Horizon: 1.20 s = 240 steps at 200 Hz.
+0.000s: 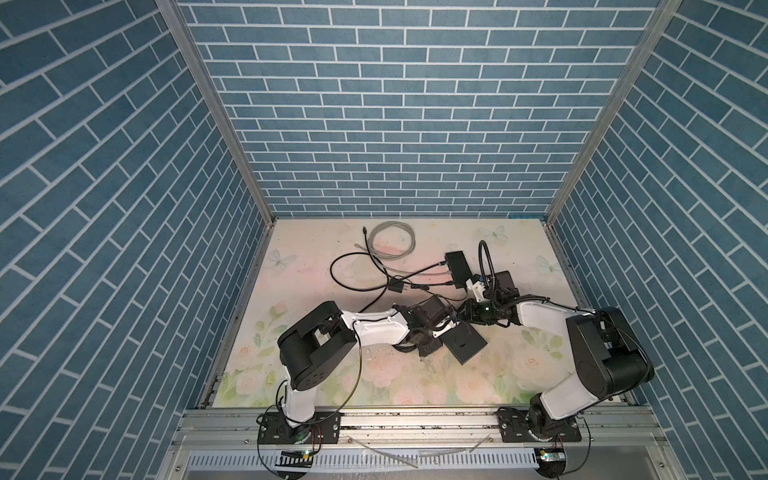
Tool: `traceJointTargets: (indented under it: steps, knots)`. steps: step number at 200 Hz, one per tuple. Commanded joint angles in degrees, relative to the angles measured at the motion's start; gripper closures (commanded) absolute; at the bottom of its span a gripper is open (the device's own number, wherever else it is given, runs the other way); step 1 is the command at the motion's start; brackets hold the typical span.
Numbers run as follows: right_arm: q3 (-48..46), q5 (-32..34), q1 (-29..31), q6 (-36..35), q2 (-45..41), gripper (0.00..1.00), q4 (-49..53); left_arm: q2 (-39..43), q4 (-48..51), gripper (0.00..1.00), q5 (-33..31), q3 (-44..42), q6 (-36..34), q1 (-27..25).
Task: Insert the plug into the switch port
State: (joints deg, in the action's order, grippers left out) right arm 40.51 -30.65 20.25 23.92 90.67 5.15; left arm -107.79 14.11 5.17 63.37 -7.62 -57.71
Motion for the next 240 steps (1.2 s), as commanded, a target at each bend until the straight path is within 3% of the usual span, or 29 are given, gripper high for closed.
traceJointTargets:
  steps: [1, 41, 100, 140, 184, 240]
  knots:
    - [-2.0, -13.1, 6.5, -0.1, 2.0, 0.67, 11.7, -6.2, -6.8, 0.96, -1.9, 1.3, -1.1, -0.1]
    - [-2.7, -12.5, 6.9, 0.0, 0.9, 0.68, 12.9, -6.0, -4.9, 0.97, -7.1, 2.2, 3.2, 0.3]
    - [-3.8, -13.0, 6.9, 0.4, -0.4, 0.68, 11.8, -8.4, -1.0, 0.98, -4.2, 4.5, 6.8, 0.7]
    - [-4.9, -14.2, 7.3, 2.2, -0.8, 0.69, 9.3, -10.3, 4.8, 0.99, -7.0, 9.2, 7.2, 0.8]
    - [-6.0, -14.2, 7.6, 2.0, -1.4, 0.69, 9.1, -8.7, -3.5, 1.00, -5.5, 5.4, 6.9, 0.6]
    - [-6.3, -16.3, 8.3, 3.9, -0.6, 0.70, 5.7, -6.9, -12.6, 1.00, -10.3, 2.7, 2.6, 0.6]
